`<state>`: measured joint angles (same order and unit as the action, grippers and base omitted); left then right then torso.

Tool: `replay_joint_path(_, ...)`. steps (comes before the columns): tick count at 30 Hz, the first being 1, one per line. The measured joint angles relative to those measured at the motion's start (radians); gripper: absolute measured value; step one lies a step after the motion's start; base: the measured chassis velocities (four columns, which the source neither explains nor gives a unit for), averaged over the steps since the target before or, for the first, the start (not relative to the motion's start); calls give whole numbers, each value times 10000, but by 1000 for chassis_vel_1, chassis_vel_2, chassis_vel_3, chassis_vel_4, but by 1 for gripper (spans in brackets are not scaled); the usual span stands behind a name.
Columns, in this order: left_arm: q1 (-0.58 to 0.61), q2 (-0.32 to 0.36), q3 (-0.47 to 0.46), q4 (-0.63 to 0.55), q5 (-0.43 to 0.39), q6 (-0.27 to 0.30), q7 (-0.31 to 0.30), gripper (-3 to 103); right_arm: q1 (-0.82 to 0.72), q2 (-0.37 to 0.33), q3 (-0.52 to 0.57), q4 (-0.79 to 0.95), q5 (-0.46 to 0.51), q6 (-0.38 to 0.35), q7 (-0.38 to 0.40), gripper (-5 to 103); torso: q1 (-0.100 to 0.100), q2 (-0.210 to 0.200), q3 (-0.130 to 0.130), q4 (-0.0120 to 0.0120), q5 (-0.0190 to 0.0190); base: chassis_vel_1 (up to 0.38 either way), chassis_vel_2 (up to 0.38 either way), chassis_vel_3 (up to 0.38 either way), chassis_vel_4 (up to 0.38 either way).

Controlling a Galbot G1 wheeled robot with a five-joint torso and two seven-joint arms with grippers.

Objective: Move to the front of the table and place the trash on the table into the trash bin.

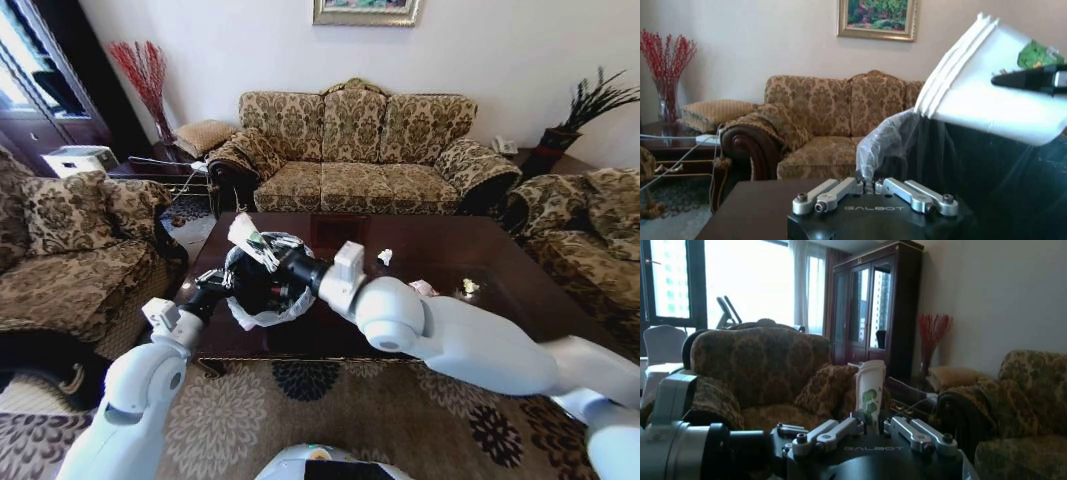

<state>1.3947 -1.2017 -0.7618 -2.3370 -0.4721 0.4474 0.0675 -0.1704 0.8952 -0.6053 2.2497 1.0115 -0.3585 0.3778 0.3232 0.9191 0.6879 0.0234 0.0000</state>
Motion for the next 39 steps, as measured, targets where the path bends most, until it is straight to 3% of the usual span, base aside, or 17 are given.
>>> replay_joint_path(5, -26, -16, -1, 0, 3, -13, 11, 3, -581, -236, 271, -130, -332, 64, -209, 18, 0, 0, 0, 0, 1, 0, 0, 0, 0)
replay_joint_path(6, -37, -7, 1, 0, 3, -13, 15, 3, -754, -324, 387, -70, -387, 71, -317, 28, 0, -1, 0, 0, 2, 0, 0, 0, 0)
replay_joint_path(9, -63, -18, 23, 0, 7, -13, 15, 3, -916, -407, 557, 21, -433, 77, -405, 34, 0, 0, 0, 0, 1, 0, 0, 0, 0)
replay_joint_path(12, -80, -52, 73, -5, 23, -13, 26, 3, -1095, -472, 763, 33, -516, 113, -512, 50, 0, 0, 0, -1, 0, 0, 0, 0, 0)
replay_joint_path(14, -83, -60, 85, -18, 30, -13, 31, 3, -1130, -478, 812, 25, -536, 134, -557, 50, 0, 0, 0, 0, 0, 0, 0, 0, 0)
replay_joint_path(15, -89, -68, 93, -38, 35, -13, 36, 3, -1189, -474, 883, -19, -549, 205, -639, 61, 0, 0, 0, 0, 0, 0, 0, 0, 0)
replay_joint_path(18, -92, -76, 93, -56, 36, -13, 37, 3, -1267, -424, 1003, -119, -584, 323, -671, 66, 0, 0, 0, 0, 1, 0, 0, 0, 0)
replay_joint_path(20, -69, -79, 52, -77, 36, -13, 38, 3, -1445, -313, 1497, -316, -602, 569, -563, 78, 0, -1, 0, 2, 0, 0, 0, 0, 0)
replay_joint_path(22, -56, -80, 29, -84, 35, -13, 37, 3, -1532, -296, 1738, -395, -589, 642, -461, 78, 0, 0, 0, 2, 0, 0, 0, 0, 0)
replay_joint_path(24, -28, -93, -31, -101, 28, -17, 35, 3, -2031, -319, 2606, -744, -592, 761, -100, 93, 0, 0, 0, 5, -1, 0, 0, 0, 0)
replay_joint_path(25, -28, -93, -31, -101, 28, -17, 35, 3, -2031, -319, 2606, -744, -592, 761, -100, 93, 0, 0, 0, 5, -1, 0, 0, 0, 0)
replay_joint_path(27, -26, -114, -73, -125, 30, -89, 24, 3, -2970, -495, 3818, -1253, -867, 813, 16, 99, 1, -1, 0, 2, 0, 0, 0, 0, 0)
replay_joint_path(29, -28, -119, -78, -139, 30, -105, 17, 3, -3258, -538, 4197, -1377, -954, 820, -51, 99, 1, -1, 1, 2, 2, 0, 0, 0, 0)
replay_joint_path(32, -67, -140, -85, -205, 22, -141, 4, 3, -5173, -710, 6728, -1948, -1702, 568, -1143, 100, 0, -2, -1, -3, 1, 0, 0, 0, 0)
replay_joint_path(34, -71, -143, -84, -206, 20, -143, 6, 3, -5553, -703, 7118, -2045, -1852, 537, -1279, 100, 0, -2, -1, -2, 0, 0, 0, 0, 0)
replay_joint_path(36, -69, -148, -80, -205, 17, -162, 6, 3, -7260, -505, 8547, -2524, -2693, 551, -1758, 100, 0, -3, 0, -2, 5, 0, 0, 0, 0)
replay_joint_path(39, -43, -149, -80, -204, 15, -185, 18, 3, -8074, -323, 9174, -2877, -3318, 767, -2068, 100, 0, -3, 0, -6, 5, 0, 0, 0, 0)
